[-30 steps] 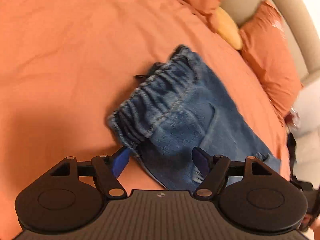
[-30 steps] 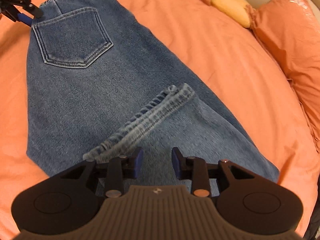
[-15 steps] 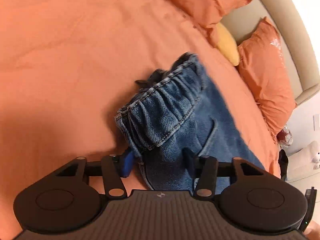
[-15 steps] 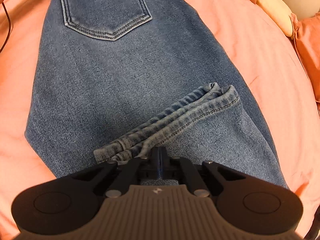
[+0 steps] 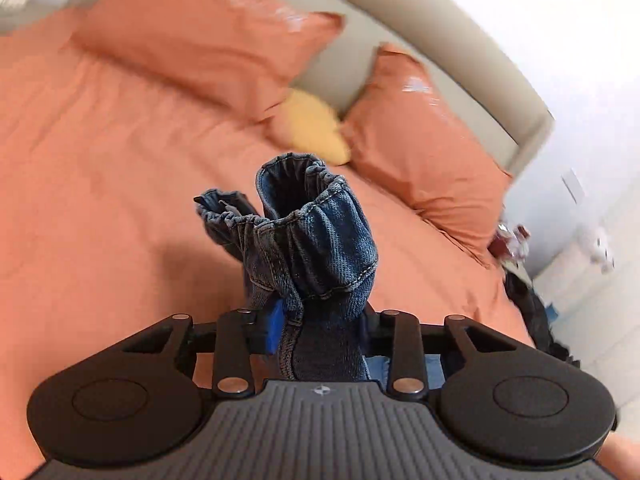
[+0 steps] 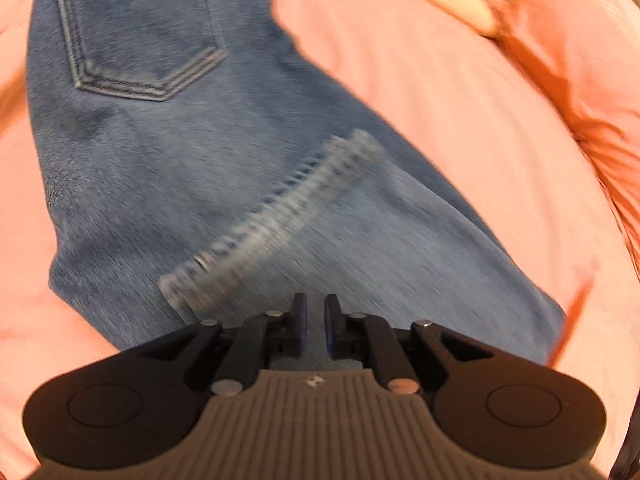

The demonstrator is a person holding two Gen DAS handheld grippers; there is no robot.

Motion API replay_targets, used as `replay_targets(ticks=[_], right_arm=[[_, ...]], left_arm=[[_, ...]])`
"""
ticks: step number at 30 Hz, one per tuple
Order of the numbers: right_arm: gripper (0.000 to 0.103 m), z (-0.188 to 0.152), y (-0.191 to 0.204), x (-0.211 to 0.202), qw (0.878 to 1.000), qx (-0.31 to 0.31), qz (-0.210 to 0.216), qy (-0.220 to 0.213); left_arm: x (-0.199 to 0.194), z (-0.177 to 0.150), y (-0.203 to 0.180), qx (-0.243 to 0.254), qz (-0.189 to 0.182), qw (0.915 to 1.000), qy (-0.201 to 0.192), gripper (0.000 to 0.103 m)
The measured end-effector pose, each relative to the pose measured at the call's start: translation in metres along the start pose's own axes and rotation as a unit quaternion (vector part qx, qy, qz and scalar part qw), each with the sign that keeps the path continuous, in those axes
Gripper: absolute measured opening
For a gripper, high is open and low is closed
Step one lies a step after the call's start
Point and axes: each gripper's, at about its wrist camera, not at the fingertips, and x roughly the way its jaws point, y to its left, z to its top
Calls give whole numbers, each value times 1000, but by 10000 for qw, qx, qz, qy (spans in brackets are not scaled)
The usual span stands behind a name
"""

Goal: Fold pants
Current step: 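Grasp the elastic waistband with the left tool and lift it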

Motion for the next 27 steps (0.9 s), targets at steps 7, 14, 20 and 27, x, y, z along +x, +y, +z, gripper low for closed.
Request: replay_targets(ticks=[7, 14, 20, 27], right_arm=[[5, -48, -42, -33, 9949, 926, -12, -400], [5, -106, -72, -46, 9887, 1428, -47, -455], [5, -149, -94, -44, 9788, 1991, 102, -472], [7, -171, -89, -42, 9758, 2112, 419, -376]], left_arm=[[17, -11, -131, 1443, 87, 9895, -62, 36], [70, -83, -253, 3168, 234, 9479, 249, 35], [130, -185, -294, 4401, 313, 8913, 1050, 35], [151, -219, -289, 4772, 217, 8631, 1638, 44]])
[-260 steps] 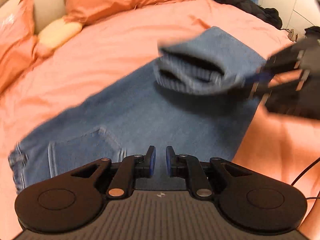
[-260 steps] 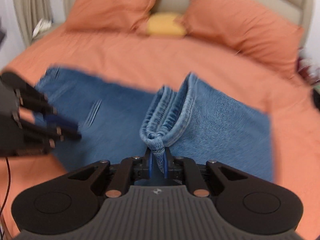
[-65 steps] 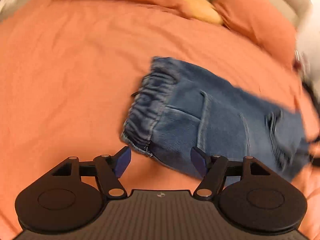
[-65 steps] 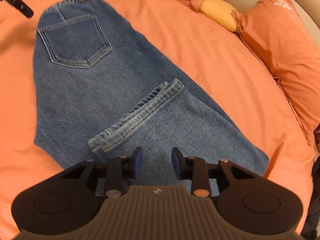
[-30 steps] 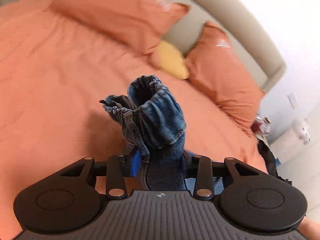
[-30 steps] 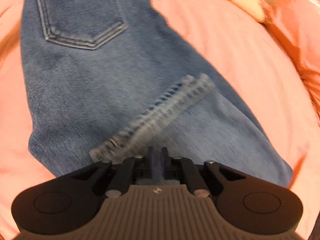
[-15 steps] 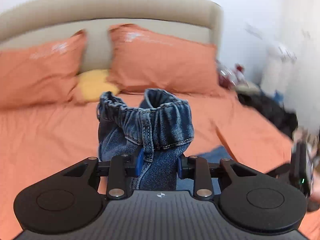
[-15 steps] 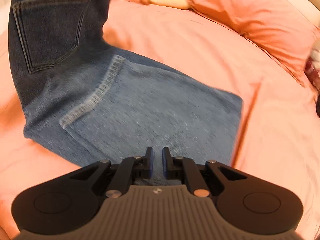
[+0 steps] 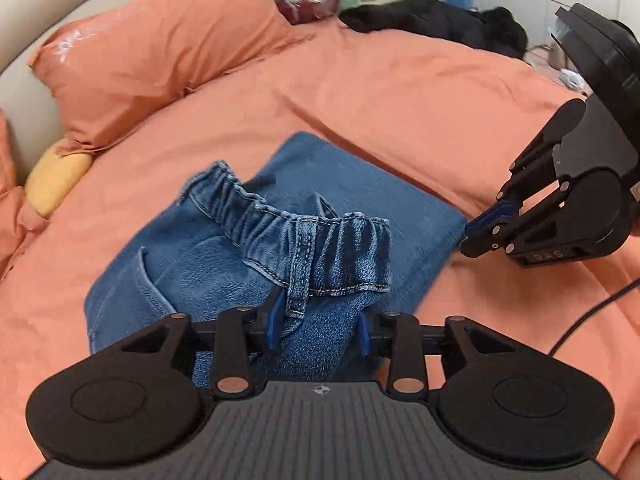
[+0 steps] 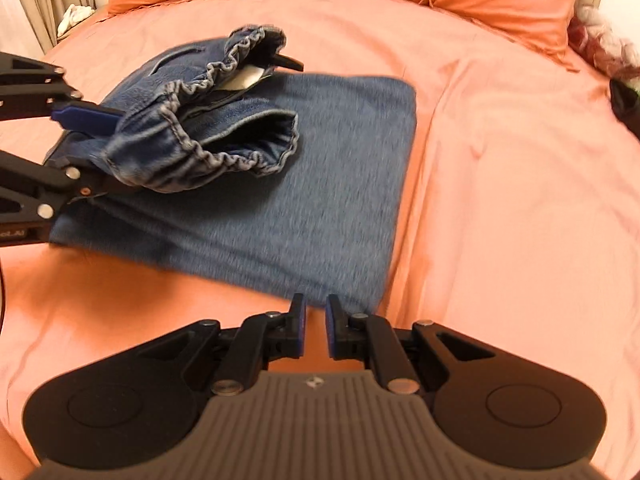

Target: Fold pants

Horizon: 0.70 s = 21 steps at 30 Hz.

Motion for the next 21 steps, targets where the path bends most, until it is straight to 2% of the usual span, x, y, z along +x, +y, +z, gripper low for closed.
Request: replay_targets(ticks=[1, 3, 5, 9, 13, 17, 21], right_arm=[[9, 0, 2, -1, 10000, -12, 24, 15], [13, 0, 7, -3, 9999, -112, 40, 1], [18, 2, 12, -7, 9998, -173, 81, -41], [23, 17, 23, -23, 9993, -96, 298, -204], [33, 38, 40, -32, 9981, 70, 520, -316], [36, 64, 58, -22, 9983, 149, 421, -362], [40, 91, 62, -9, 9962, 619, 361, -490]], left_arm=[[-2, 0, 1, 73, -69, 9999, 27, 57], [-8, -2, 8, -66, -501, 9987, 54, 78], [-15, -3, 14, -251, -760, 9967, 116, 78], [-27, -16, 32, -189, -564, 9982, 123, 78], [-33, -38, 61, -190, -316, 9987, 355, 78], [-39, -69, 85, -162, -152, 9983, 535, 78], [-36, -102, 103, -267, -10, 9975, 658, 79]])
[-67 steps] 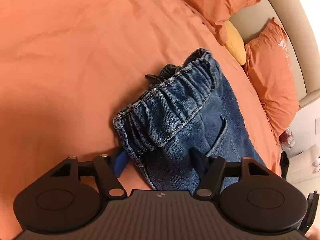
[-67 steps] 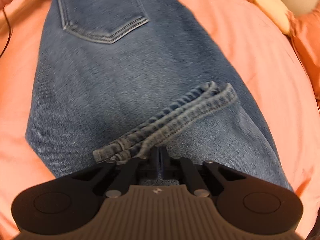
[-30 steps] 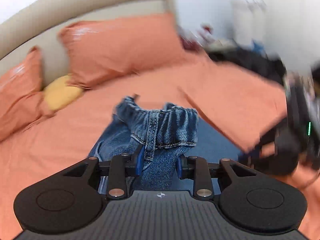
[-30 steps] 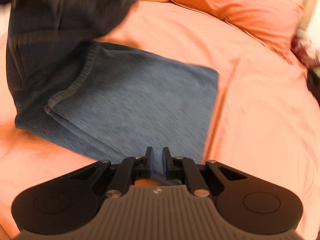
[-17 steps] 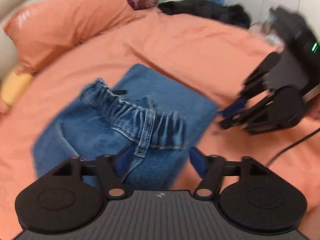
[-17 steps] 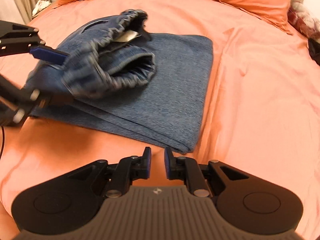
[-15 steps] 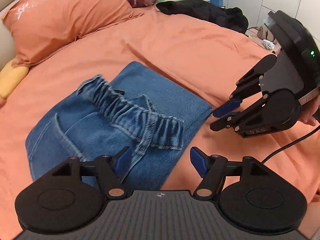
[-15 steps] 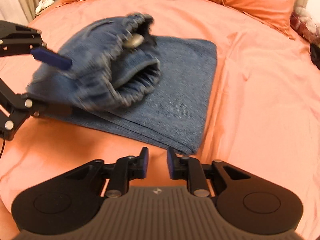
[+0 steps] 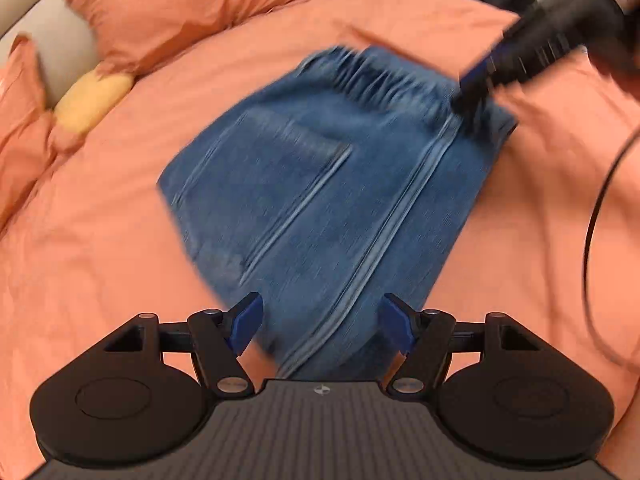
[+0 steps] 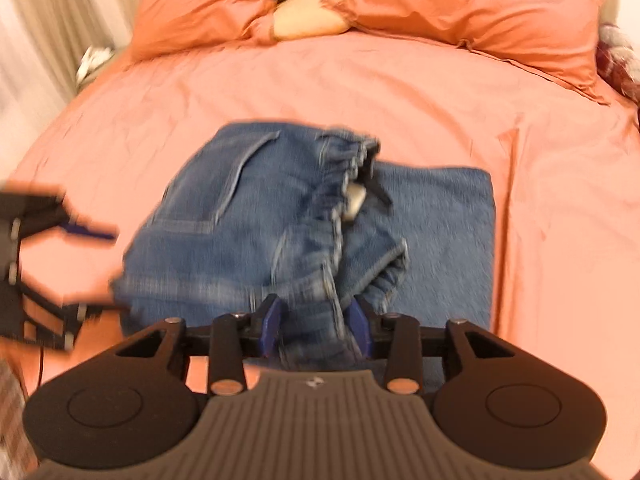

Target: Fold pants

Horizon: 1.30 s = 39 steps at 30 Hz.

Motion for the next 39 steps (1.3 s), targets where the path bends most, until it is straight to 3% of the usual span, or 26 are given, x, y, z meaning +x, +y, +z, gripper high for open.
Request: replay_targets(ticks=[3, 5, 6, 8, 11, 12, 15, 16, 19, 22, 27, 31, 35, 39], right_arm=[[50, 15, -1, 20, 9993, 293, -218, 17], [51, 21, -3, 31, 9979, 598, -243, 46], [50, 24, -5, 35, 9971, 729, -221, 71], [35, 26, -3, 39, 9960, 865, -153, 180], [22, 29, 20, 32, 9979, 337, -505, 226], [8, 31, 29, 25, 9979, 93, -625, 136], [4, 35, 48, -5, 9984, -171, -523, -120], [4, 34, 54, -17, 9982, -269, -504, -197], [2, 22, 59, -38, 9970, -407, -619, -234], [2, -3, 39, -38, 9979, -4, -649, -12], [1, -44, 12, -10, 9960, 513, -686, 256], [1, -67, -1, 25, 9932, 704, -763, 520], [2, -71, -4, 38, 9920, 801, -766, 605], [10, -61, -14, 26, 9913, 1100, -483, 531]], left_arm=[[11, -22, 8, -100, 3, 9999, 132, 79], [17, -34, 12, -192, -25, 9997, 170, 79], [20, -39, 15, -267, -41, 9995, 163, 77], [25, -44, 24, -586, -170, 9981, 130, 75], [34, -45, 36, -1074, -487, 9929, 120, 55], [34, -45, 37, -1108, -591, 9920, 112, 42], [30, -46, 30, -997, -460, 9939, 81, 30], [27, -47, 28, -931, -353, 9950, 42, 19], [19, -50, 30, -955, -298, 9950, -13, 15], [15, -50, 28, -892, -249, 9957, -6, 14], [15, -46, 15, -398, 9, 9991, 163, 13], [17, -47, 8, -189, 4, 9995, 242, 12], [14, -51, 19, -321, -75, 9982, 493, 0], [-4, -49, 34, -489, -168, 9979, 389, 3]])
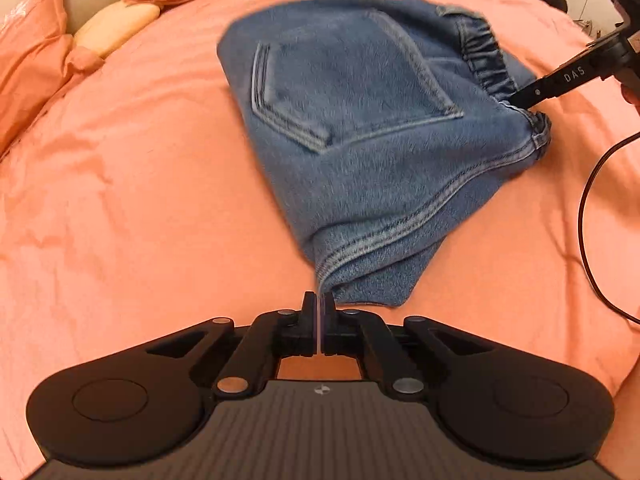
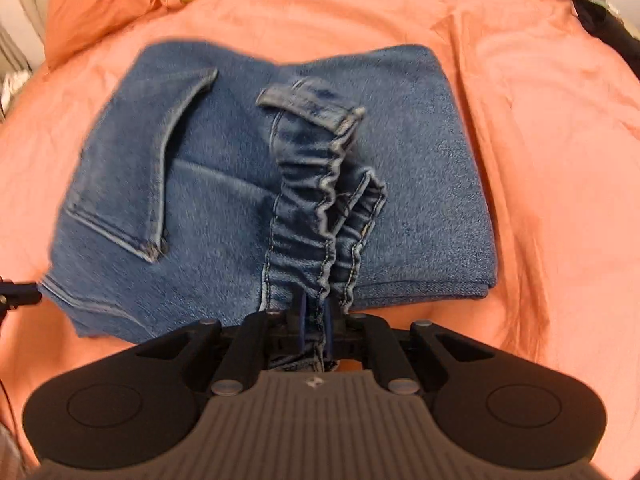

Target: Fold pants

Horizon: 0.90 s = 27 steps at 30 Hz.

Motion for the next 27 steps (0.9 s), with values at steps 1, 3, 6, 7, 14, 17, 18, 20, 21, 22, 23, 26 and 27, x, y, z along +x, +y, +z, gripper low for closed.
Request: replay_targets(ticks=[1, 3, 6, 7, 14, 17, 18, 20, 21, 22, 23, 26, 27], right_arm=[[10, 2, -3, -3, 9999, 70, 87, -14], [15, 6, -8, -10, 9996, 164, 210, -104], [41, 12, -16, -18, 9981, 306, 443, -283], [44, 15, -19, -19, 9971, 419, 546, -337], [51, 38, -40, 5, 9847, 1323, 1050, -430], [52, 43, -47, 22, 9819, 1533, 1067, -318], [50, 42, -48, 27, 9793, 1644, 1152, -246], [42, 43, -47, 27, 9806, 1580, 1122, -295], [25, 45, -42, 25, 9825, 1425, 1139, -363], [22, 46, -32, 20, 9877, 1162, 962, -417], [19, 49, -21, 15, 9921, 857, 784, -480], [14, 60, 6, -10, 9949, 253, 579, -788], [13, 66, 13, -20, 9940, 173, 599, -896]], left_arm=[[-5, 3, 1, 10, 31, 10000, -55, 5], [-12, 10, 1, 41, 85, 9998, -150, 11], [-18, 27, 1, 48, 141, 9993, -350, 13], [-19, 34, 2, 22, 129, 9991, -395, 16], [-7, 58, 11, -420, 56, 9971, -636, 28], [-2, 60, 15, -561, 76, 9964, -638, 29], [-1, 60, 16, -598, 82, 9961, -639, 29], [1, 60, 18, -642, 99, 9960, -616, 29], [2, 59, 20, -659, 122, 9959, -604, 29], [2, 59, 21, -675, 143, 9959, -587, 29], [3, 59, 22, -690, 164, 9958, -576, 29], [1, 58, 27, -746, 256, 9950, -614, 29], [0, 58, 28, -791, 265, 9944, -645, 29]])
